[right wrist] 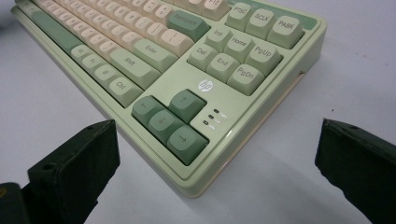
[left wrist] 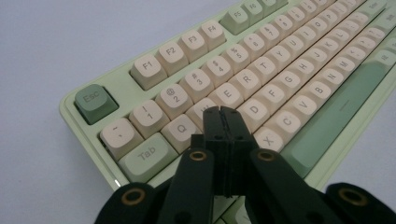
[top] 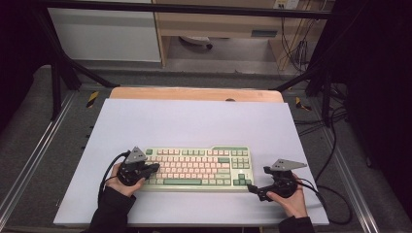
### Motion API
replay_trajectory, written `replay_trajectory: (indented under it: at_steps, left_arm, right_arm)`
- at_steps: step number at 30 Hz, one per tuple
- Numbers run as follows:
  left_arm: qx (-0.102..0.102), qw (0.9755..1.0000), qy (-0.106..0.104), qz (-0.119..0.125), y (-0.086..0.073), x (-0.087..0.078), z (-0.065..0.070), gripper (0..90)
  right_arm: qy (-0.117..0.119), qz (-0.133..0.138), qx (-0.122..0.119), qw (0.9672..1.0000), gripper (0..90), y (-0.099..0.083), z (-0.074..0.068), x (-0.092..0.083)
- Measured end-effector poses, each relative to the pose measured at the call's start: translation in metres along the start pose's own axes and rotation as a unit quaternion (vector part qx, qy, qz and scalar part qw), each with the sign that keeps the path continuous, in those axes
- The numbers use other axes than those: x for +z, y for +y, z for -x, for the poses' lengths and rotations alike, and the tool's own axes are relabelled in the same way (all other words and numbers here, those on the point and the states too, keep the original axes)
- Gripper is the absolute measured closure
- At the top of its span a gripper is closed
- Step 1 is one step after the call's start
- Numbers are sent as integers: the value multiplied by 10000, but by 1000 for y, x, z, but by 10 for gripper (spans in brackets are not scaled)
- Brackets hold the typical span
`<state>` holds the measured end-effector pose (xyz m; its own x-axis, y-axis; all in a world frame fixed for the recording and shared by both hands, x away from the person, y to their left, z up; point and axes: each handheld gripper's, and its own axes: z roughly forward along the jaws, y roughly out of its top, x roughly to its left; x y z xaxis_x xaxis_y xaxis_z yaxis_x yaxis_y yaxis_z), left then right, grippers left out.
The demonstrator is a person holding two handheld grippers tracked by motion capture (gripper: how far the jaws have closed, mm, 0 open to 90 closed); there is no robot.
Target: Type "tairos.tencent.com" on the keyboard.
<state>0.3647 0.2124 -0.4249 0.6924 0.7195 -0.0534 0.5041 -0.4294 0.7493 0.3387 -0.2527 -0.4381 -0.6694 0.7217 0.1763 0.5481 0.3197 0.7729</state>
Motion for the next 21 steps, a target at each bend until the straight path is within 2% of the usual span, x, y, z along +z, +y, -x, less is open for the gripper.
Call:
replay_trajectory:
  at_steps: [13,17,21]
  left_arm:
    - [8,10000,18,-9,-3,4,1,899]
    - [19,10000,-9,-16,-2,2,1,899]
    - [38,10000,-44,75,-1,-3,2,899]
  right_arm:
    - [-3,-5,6,10000,5,0,0,0]
    - [-5,1,6,10000,4,0,0,0]
    - [-16,18,-13,10000,6,1,-1,0]
